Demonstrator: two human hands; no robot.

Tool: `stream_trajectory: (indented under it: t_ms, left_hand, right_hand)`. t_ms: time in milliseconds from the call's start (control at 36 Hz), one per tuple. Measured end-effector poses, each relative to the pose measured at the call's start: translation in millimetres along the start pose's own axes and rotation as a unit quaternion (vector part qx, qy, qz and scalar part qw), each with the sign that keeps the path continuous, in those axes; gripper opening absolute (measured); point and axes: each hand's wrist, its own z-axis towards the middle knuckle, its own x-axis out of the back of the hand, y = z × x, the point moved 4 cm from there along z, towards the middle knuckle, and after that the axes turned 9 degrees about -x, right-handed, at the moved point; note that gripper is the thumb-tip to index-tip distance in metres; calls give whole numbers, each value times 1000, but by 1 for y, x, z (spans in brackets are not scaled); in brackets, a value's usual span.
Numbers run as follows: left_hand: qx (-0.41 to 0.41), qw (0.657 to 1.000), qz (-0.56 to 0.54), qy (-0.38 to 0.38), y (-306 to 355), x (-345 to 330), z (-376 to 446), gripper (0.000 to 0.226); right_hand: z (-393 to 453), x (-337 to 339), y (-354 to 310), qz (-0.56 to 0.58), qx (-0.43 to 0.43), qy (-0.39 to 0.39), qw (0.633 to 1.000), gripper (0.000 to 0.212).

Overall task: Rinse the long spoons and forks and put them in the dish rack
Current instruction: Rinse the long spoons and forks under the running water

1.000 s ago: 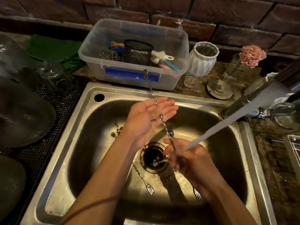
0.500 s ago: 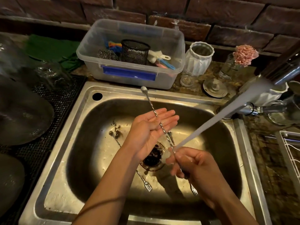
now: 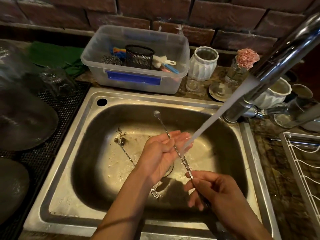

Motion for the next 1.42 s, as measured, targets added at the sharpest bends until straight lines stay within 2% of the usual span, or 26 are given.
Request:
stream_trajectory:
  t_ms: [278, 444, 528, 639, 750, 833, 917, 972, 1111, 1139, 1222, 1361, 1417]
  left_hand:
    - [-10, 999, -21, 21, -17, 6, -12, 34]
    - [-2, 999, 1, 34, -30, 7, -16, 29]
    - [13, 998, -20, 51, -39, 8, -19, 24]
    - [22, 997, -32, 68, -47, 11, -21, 26]
    - [27, 995, -34, 85, -50, 16, -22, 28]
    - [20, 996, -17, 91, -51, 18, -21, 29]
    - [18, 995, 0, 93, -52, 20, -20, 29]
    - [18, 995, 14, 99, -52, 21, -18, 28]
    - [25, 985, 97, 138, -50, 31, -13, 19]
    - [26, 979, 133, 151, -49, 36, -13, 20]
    - [29, 959, 219, 175, -40, 52, -15, 20]
    - [-3, 939, 256, 231, -15, 81, -26, 22]
    - [-21, 930, 261, 258, -6, 93, -29, 30]
  right_hand:
    - [-15, 10, 21, -23, -11, -30, 999, 22]
    - [-23, 18, 33, 5, -58, -15, 998, 24]
    - [-25, 20, 31, -47, -67, 22, 996, 36]
    - [-21, 20, 27, -156, -41, 83, 983, 28]
    - [-13, 17, 18, -326, 11, 134, 936, 34]
    - [-5, 11, 13, -399, 38, 151, 904, 19]
    - [6, 3, 9, -389, 43, 135, 910, 12]
    - [18, -2, 6, -400, 46, 123, 907, 12]
    - [46, -6, 11, -426, 42, 108, 898, 36]
    - [51, -5, 13, -424, 42, 110, 898, 34]
    - [69, 3, 21, -430, 33, 149, 890, 10]
    - [98, 18, 36, -455, -3, 179, 872, 14]
    - [107, 23, 42, -489, -6, 192, 851, 13]
